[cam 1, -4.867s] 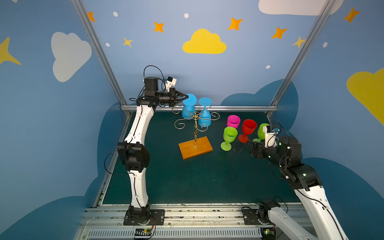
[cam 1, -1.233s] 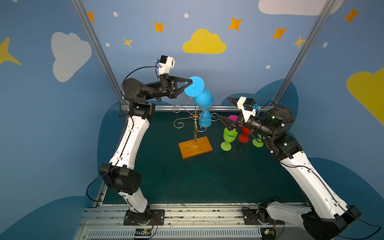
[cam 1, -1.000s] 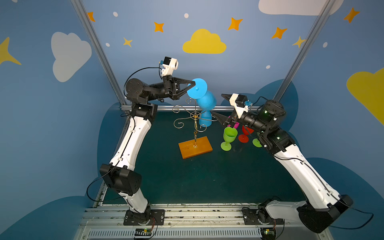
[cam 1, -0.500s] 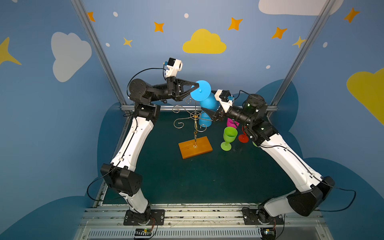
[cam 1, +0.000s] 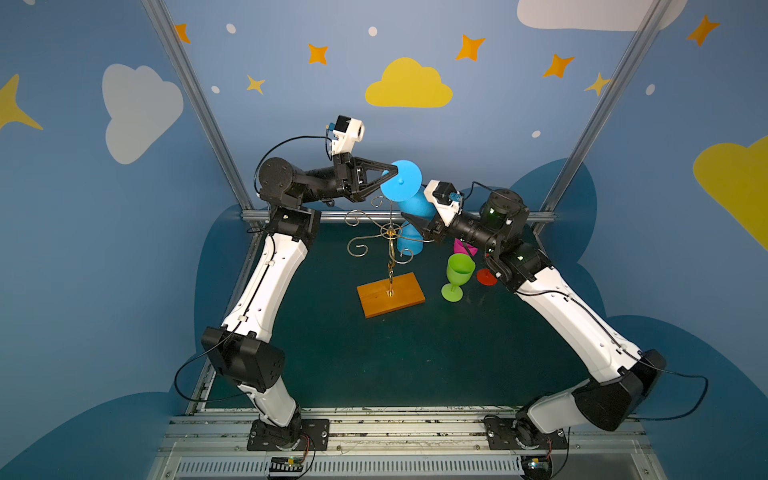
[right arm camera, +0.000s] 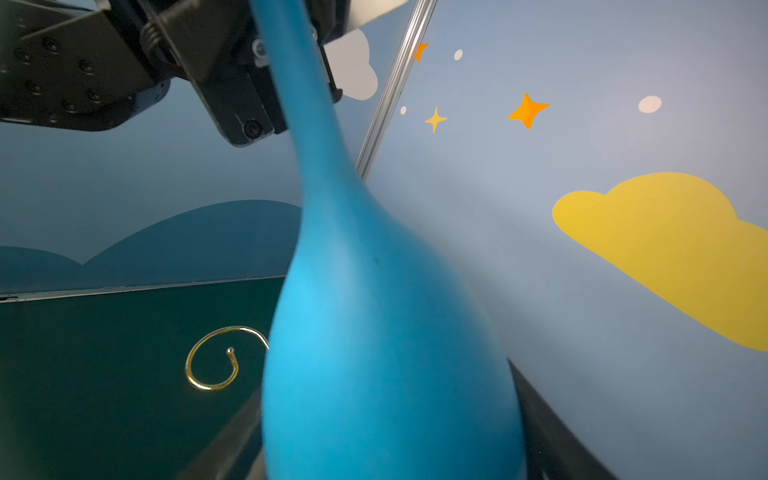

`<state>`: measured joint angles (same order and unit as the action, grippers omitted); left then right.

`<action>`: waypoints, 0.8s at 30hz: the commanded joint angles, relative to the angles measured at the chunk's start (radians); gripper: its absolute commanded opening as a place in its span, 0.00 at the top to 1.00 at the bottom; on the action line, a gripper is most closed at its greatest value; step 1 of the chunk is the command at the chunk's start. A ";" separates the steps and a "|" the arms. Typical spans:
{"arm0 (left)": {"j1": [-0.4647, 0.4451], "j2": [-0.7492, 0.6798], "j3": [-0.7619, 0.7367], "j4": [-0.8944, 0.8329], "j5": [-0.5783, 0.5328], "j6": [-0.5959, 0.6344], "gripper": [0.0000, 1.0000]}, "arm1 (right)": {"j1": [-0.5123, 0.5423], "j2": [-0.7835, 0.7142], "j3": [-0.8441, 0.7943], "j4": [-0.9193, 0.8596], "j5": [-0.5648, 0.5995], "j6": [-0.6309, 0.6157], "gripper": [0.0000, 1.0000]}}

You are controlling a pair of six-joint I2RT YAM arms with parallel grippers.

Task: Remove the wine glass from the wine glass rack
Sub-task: 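Carry the blue glass toward the right gripper while the right gripper reaches toward it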

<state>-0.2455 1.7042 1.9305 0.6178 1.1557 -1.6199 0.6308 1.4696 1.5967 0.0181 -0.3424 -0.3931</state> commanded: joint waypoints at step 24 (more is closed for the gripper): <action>-0.108 -0.218 -0.435 -0.218 -0.319 1.564 0.45 | 0.007 -0.421 -0.112 -0.727 0.355 0.292 0.56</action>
<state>-0.3355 1.5311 1.5524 0.3309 0.9123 -0.4007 0.6331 1.0576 1.4975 -0.5789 -0.0345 -0.1585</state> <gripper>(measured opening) 0.554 0.686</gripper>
